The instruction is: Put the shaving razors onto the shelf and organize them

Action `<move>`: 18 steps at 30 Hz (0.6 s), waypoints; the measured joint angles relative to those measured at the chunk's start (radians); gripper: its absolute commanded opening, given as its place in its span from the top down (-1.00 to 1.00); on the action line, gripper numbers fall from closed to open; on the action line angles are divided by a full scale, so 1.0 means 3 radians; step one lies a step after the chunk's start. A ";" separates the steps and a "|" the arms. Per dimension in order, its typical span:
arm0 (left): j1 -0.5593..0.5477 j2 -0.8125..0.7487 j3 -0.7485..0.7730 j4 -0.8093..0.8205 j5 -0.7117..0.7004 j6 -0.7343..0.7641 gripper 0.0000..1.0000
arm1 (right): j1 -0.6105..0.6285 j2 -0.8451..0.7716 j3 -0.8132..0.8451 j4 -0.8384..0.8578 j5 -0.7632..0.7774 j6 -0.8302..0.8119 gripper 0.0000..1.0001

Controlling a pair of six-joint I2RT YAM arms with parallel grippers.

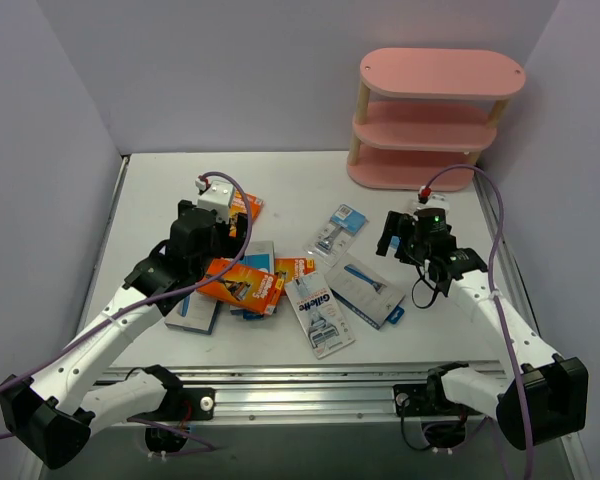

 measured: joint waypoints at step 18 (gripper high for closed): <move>0.0000 -0.0001 0.0001 -0.0023 0.0000 -0.0027 -0.88 | 0.0000 0.0009 -0.0008 -0.0079 0.0202 -0.0006 -1.00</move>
